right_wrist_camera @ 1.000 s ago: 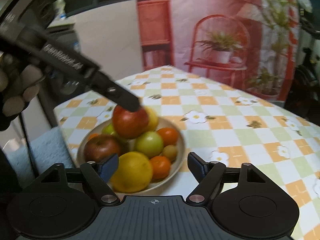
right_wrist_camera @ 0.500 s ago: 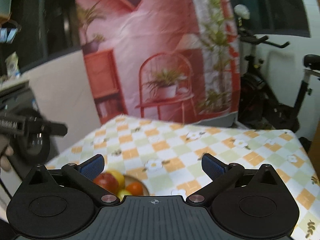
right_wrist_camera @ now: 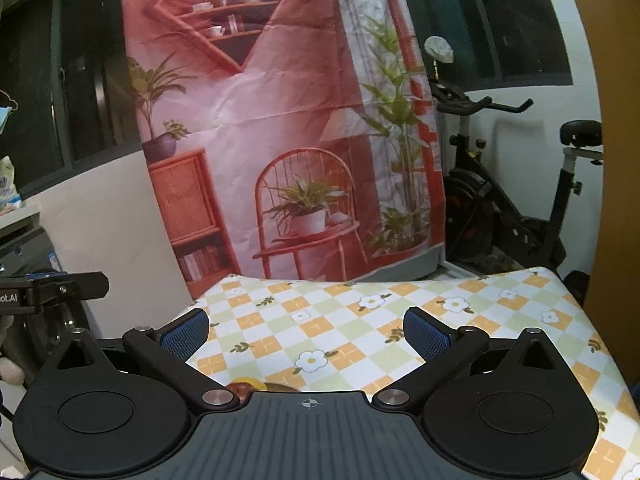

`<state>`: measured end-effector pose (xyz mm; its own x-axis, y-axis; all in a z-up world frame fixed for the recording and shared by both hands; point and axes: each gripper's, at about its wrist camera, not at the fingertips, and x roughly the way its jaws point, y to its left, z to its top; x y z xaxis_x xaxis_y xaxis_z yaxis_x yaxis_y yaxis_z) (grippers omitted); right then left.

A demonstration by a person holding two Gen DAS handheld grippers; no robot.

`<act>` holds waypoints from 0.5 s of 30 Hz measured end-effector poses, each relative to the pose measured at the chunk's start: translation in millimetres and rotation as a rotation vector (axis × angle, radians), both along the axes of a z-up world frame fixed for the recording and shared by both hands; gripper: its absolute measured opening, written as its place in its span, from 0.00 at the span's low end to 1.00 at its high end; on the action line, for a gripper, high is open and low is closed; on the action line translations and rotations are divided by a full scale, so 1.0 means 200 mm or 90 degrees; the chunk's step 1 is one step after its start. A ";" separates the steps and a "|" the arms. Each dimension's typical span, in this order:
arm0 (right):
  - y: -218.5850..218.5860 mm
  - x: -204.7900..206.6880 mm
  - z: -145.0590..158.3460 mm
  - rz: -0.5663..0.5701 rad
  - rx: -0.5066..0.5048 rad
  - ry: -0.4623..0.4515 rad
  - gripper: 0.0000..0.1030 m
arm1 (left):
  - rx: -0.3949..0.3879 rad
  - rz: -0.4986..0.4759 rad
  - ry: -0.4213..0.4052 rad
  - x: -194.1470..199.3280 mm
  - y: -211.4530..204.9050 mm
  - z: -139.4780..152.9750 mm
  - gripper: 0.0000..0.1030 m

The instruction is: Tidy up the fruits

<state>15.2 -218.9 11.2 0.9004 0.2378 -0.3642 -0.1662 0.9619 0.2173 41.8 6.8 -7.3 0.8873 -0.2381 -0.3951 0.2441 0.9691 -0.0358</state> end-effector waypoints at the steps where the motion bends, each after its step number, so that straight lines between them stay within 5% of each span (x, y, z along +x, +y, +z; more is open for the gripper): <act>1: 0.00 -0.02 0.00 -0.002 -0.002 -0.002 1.00 | 0.004 0.003 0.000 -0.01 0.00 0.00 1.00; 15: 0.15 -0.11 -0.02 -0.036 -0.067 -0.001 1.00 | 0.048 0.041 -0.001 -0.11 -0.02 -0.07 1.00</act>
<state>-6.5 -188.7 7.2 0.9118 0.1477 -0.3832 -0.1120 0.9871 0.1141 19.2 3.4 -21.8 0.9007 -0.1499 -0.4078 0.1807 0.9828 0.0378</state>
